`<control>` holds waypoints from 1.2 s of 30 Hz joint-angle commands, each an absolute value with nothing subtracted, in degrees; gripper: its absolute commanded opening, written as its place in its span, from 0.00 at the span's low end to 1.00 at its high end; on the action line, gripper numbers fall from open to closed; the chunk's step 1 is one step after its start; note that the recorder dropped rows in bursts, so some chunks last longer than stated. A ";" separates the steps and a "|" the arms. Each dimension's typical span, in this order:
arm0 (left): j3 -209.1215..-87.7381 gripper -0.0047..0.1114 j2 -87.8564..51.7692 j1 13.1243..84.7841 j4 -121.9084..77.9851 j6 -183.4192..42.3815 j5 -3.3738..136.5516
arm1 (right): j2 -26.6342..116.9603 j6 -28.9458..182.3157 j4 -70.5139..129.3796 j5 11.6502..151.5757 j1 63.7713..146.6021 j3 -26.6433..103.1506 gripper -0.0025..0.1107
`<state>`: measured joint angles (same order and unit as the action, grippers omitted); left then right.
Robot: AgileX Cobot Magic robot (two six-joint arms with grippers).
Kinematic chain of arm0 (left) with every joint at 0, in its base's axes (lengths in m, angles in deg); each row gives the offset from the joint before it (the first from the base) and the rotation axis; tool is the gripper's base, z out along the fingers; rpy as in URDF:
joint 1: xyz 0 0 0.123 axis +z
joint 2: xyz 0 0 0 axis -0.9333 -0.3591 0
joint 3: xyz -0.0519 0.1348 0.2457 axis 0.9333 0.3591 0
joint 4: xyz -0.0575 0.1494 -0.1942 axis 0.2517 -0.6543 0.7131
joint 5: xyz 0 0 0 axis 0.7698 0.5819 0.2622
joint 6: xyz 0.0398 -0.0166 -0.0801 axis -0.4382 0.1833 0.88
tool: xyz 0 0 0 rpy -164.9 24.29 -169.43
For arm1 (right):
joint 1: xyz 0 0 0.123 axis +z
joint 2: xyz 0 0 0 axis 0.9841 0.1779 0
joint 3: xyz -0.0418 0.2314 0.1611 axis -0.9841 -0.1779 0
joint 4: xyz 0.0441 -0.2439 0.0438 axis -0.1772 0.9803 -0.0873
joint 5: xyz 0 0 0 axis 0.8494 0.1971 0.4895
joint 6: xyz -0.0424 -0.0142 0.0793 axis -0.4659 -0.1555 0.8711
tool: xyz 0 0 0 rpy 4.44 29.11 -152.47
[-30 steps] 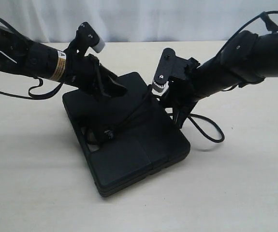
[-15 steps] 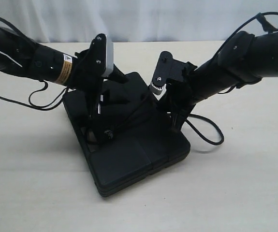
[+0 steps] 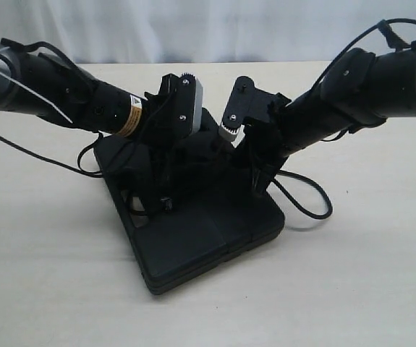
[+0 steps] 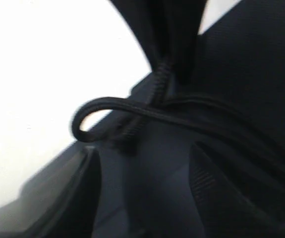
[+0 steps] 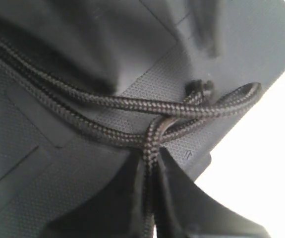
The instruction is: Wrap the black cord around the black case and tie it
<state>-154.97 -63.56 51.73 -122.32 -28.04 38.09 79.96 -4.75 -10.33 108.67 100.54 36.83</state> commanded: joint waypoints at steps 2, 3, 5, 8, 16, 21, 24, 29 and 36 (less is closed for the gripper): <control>-158.47 0.49 -64.96 51.47 -121.91 -27.70 38.39 | 80.37 -4.76 -10.12 109.18 100.59 37.09 0.06; -159.05 0.46 -65.55 51.47 -121.91 -27.70 38.39 | 80.74 -4.76 -10.12 109.17 100.59 37.09 0.06; -159.38 0.37 -66.74 51.47 -121.91 -27.70 38.18 | 81.27 -4.76 -10.12 109.17 100.59 37.09 0.06; -159.38 0.29 -67.52 51.47 -121.91 -27.97 37.79 | 81.75 -4.86 -10.12 108.95 100.59 37.09 0.06; -159.38 0.29 -68.22 51.47 -121.91 -34.75 37.00 | 81.89 -4.86 -10.12 109.10 100.59 37.09 0.06; -159.38 0.29 -69.96 50.96 -121.91 -38.01 36.31 | 81.89 -6.19 -10.12 109.13 100.59 37.09 0.06; -159.38 0.29 -70.07 50.81 -121.91 -39.75 36.22 | 82.27 -6.72 -10.12 109.31 100.59 37.09 0.06; -159.38 0.29 -70.07 50.81 -121.91 -39.74 36.00 | 82.40 -9.37 -10.12 110.15 100.59 37.09 0.06; -159.38 0.04 -70.07 50.81 -121.91 -42.62 36.41 | 82.40 -14.23 -10.83 107.19 100.59 37.21 0.06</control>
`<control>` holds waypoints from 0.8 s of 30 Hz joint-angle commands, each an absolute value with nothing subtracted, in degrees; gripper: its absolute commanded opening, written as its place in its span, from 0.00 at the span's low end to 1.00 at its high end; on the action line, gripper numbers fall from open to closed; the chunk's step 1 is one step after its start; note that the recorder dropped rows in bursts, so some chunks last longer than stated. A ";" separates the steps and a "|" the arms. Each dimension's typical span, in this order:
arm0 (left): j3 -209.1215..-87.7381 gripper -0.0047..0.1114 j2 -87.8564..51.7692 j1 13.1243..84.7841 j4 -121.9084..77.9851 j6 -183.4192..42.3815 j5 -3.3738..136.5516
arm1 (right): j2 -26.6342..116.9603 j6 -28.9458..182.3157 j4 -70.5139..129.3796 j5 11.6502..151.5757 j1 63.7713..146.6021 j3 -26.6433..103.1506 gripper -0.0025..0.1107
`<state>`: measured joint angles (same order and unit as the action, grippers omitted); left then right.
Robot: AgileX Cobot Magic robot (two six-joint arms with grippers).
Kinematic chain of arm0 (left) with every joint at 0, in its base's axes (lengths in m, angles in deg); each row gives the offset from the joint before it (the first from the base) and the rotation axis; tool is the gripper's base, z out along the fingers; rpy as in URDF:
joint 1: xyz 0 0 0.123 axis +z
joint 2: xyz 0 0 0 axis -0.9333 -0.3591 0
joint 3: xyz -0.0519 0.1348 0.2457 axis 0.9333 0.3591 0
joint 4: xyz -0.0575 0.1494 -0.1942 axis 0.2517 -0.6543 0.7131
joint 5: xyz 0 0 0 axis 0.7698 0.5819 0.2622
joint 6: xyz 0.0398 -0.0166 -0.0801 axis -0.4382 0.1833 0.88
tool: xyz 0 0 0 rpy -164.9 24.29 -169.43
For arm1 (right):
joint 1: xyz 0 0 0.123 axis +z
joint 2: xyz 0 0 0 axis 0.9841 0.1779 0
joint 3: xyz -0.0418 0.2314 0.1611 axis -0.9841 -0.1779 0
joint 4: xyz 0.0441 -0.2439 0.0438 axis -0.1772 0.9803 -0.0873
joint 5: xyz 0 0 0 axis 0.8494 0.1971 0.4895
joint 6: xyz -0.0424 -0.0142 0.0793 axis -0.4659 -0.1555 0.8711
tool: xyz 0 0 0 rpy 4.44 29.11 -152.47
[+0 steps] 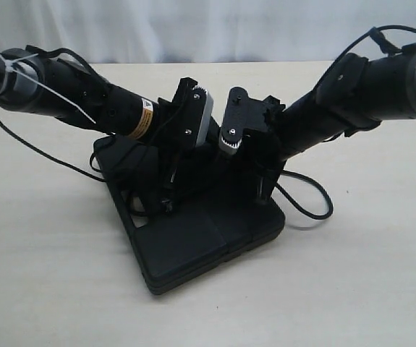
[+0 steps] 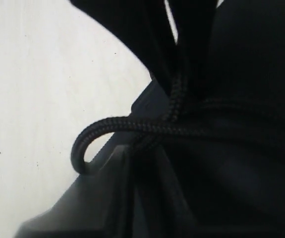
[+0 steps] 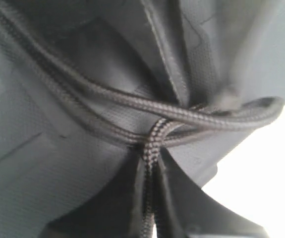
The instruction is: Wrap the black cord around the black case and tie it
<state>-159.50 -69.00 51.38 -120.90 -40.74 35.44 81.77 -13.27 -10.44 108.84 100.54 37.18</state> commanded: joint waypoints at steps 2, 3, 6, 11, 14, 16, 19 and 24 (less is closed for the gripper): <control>-159.38 0.04 -69.81 50.91 -121.91 -42.51 39.31 | 82.40 -14.23 -10.83 107.19 100.59 37.21 0.06; -159.38 0.04 -68.96 50.91 -121.91 -42.22 40.64 | 82.40 -14.23 -10.79 107.19 100.59 37.21 0.06; -159.38 0.04 -66.03 50.91 -121.91 -40.62 42.92 | 82.40 -11.32 -10.79 107.32 100.59 37.21 0.31; -159.16 0.04 -64.70 50.91 -121.91 -40.62 43.38 | 77.18 -0.28 -7.05 107.23 100.59 37.21 0.66; -159.16 0.04 -61.22 50.91 -121.91 -36.56 43.92 | 76.82 6.57 -2.54 109.33 100.59 37.21 0.66; -159.16 0.04 -59.28 50.91 -121.91 -19.84 46.62 | 75.44 11.50 -0.18 110.26 100.59 37.21 0.66; -159.16 0.04 -58.42 50.91 -121.91 -0.90 52.27 | 73.60 15.41 1.40 110.26 100.02 37.21 0.66; -160.97 0.04 -57.54 50.91 -121.91 19.90 48.23 | 71.89 19.25 1.94 110.26 98.48 37.21 0.66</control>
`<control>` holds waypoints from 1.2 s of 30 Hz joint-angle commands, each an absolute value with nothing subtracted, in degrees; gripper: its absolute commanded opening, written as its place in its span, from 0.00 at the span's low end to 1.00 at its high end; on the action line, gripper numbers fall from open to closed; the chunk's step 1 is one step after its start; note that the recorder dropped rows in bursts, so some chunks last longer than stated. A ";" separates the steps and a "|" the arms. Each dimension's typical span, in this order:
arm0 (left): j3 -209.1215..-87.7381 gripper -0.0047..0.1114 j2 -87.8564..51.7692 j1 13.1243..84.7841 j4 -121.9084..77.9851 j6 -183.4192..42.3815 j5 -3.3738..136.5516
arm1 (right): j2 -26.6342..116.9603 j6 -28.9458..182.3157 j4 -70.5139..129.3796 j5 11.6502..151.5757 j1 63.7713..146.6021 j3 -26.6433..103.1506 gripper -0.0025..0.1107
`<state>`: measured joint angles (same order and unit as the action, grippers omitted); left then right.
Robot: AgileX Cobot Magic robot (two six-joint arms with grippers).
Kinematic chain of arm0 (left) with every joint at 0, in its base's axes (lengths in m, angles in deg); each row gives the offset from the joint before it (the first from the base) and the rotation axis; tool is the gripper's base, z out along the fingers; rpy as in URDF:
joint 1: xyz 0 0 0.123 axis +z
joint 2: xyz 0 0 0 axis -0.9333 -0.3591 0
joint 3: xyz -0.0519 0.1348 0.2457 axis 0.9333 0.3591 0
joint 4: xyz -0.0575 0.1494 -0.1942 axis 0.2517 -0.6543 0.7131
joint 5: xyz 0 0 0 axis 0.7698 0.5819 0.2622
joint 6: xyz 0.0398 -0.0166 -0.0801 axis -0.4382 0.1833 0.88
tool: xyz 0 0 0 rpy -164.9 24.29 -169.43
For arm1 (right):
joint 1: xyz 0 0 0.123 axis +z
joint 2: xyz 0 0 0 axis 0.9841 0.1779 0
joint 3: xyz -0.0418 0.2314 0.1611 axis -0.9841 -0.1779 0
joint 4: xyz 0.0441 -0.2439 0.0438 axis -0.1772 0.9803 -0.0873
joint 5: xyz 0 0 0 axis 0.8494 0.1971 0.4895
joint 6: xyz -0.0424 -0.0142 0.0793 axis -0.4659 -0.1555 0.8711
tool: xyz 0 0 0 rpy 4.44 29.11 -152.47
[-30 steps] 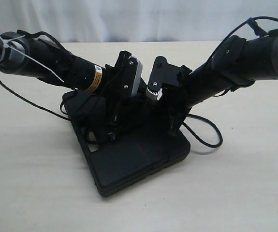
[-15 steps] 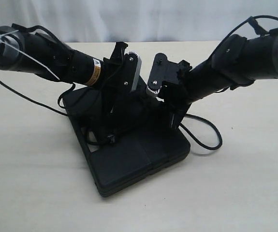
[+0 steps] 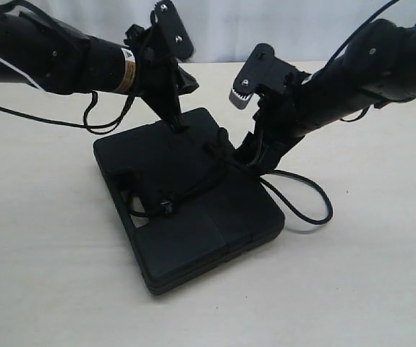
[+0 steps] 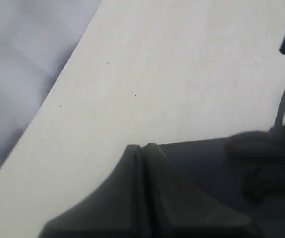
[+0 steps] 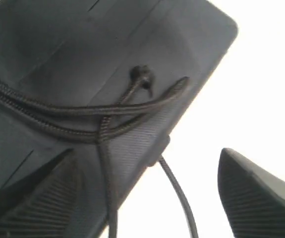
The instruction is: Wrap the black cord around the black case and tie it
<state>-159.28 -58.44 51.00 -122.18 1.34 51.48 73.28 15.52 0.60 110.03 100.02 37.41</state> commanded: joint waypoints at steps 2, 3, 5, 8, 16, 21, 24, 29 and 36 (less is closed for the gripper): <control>-162.64 0.04 -57.54 51.64 -121.91 29.53 43.94 | 71.76 20.90 2.19 110.53 98.08 37.21 0.66; -163.67 0.04 -57.65 52.41 -121.91 33.27 40.59 | 71.76 21.58 2.29 111.17 97.74 37.21 0.66; -166.06 0.04 -58.25 54.56 -121.91 42.55 31.53 | 71.76 22.24 2.51 112.08 97.59 37.21 0.66; -171.49 0.04 -61.43 59.71 -121.91 55.70 12.18 | 71.76 23.05 3.44 114.31 97.59 37.21 0.66; -175.97 0.04 -66.71 66.34 -121.91 56.48 -3.37 | 71.76 24.89 3.59 120.53 97.59 37.21 0.66; -177.44 0.04 -64.56 65.24 -121.91 54.18 9.42 | 71.76 25.68 3.59 122.16 97.59 37.21 0.66; -177.47 0.04 -60.32 63.65 -121.91 39.30 24.44 | 71.76 25.81 3.59 123.22 97.59 37.21 0.66; -177.84 0.04 -56.15 56.55 -121.91 4.12 84.91 | 71.76 27.32 3.59 123.82 97.59 37.21 0.66; -177.90 0.04 -58.69 55.50 -18.96 -112.91 103.77 | 71.76 27.57 3.59 123.45 97.59 37.21 0.66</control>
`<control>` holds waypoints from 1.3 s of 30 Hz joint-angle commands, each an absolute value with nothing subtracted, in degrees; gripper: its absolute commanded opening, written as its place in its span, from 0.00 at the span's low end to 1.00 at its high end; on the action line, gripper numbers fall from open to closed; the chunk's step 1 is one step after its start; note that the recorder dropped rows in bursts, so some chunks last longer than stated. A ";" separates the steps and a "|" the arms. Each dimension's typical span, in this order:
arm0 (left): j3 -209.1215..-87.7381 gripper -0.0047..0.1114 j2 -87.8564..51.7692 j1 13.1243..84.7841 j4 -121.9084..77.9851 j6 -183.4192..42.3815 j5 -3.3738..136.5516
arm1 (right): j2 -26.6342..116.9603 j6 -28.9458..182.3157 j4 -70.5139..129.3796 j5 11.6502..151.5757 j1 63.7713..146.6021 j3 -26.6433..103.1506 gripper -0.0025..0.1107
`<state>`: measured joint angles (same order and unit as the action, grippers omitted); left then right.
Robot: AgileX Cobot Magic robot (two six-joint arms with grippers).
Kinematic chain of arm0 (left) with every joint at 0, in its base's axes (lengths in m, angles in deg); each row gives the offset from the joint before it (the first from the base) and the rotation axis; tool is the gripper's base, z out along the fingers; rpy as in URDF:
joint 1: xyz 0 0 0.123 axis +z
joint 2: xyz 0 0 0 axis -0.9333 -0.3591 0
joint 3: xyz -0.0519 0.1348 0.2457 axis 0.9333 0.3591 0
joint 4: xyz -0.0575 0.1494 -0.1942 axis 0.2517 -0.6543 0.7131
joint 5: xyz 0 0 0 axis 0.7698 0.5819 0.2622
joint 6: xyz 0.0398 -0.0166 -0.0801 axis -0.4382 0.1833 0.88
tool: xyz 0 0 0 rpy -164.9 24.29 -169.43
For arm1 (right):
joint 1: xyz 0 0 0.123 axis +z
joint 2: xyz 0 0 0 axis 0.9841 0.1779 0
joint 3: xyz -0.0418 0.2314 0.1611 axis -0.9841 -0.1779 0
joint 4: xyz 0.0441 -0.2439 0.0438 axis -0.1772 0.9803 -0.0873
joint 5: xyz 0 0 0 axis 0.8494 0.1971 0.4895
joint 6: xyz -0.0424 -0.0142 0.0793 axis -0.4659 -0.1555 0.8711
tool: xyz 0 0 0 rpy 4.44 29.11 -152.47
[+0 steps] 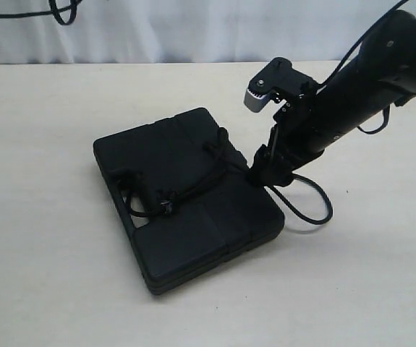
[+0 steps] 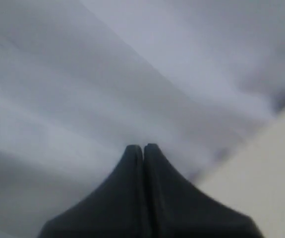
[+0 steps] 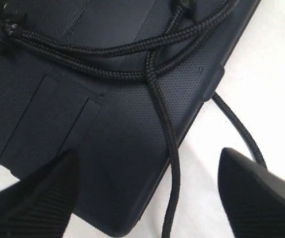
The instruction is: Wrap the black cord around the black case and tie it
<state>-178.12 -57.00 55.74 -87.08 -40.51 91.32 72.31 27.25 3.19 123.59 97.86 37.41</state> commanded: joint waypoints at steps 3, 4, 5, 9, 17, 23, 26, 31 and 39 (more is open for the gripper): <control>-177.80 0.04 -59.46 55.22 7.54 -159.49 126.85 | 71.76 27.07 3.88 123.42 97.59 37.21 0.66; -177.80 0.04 -59.58 54.67 9.27 -161.89 125.87 | 71.76 27.07 4.09 123.42 97.59 37.21 0.66; -177.80 0.04 -59.58 53.98 8.88 -160.50 123.42 | 71.76 27.17 4.24 123.42 97.59 37.21 0.66; -177.80 0.04 -59.99 50.56 6.78 -162.54 116.30 | 71.76 27.28 4.66 123.52 97.59 37.21 0.66; -177.80 0.04 -65.61 44.96 0.82 -164.02 106.50 | 71.76 27.28 4.88 124.04 97.59 37.21 0.66; -177.69 0.19 -67.17 44.53 0.62 -163.92 107.68 | 71.76 27.28 6.18 123.92 97.59 37.21 0.66; -177.69 0.27 -67.17 44.53 0.62 -163.92 108.30 | 71.76 27.28 6.18 123.81 97.59 37.21 0.66; -177.62 0.29 -68.27 44.53 0.62 -165.06 110.42 | 71.76 27.28 6.18 123.68 97.59 37.21 0.66; -177.62 0.29 -70.06 44.08 1.08 -168.39 109.70 | 71.76 27.59 6.18 123.70 97.59 37.21 0.66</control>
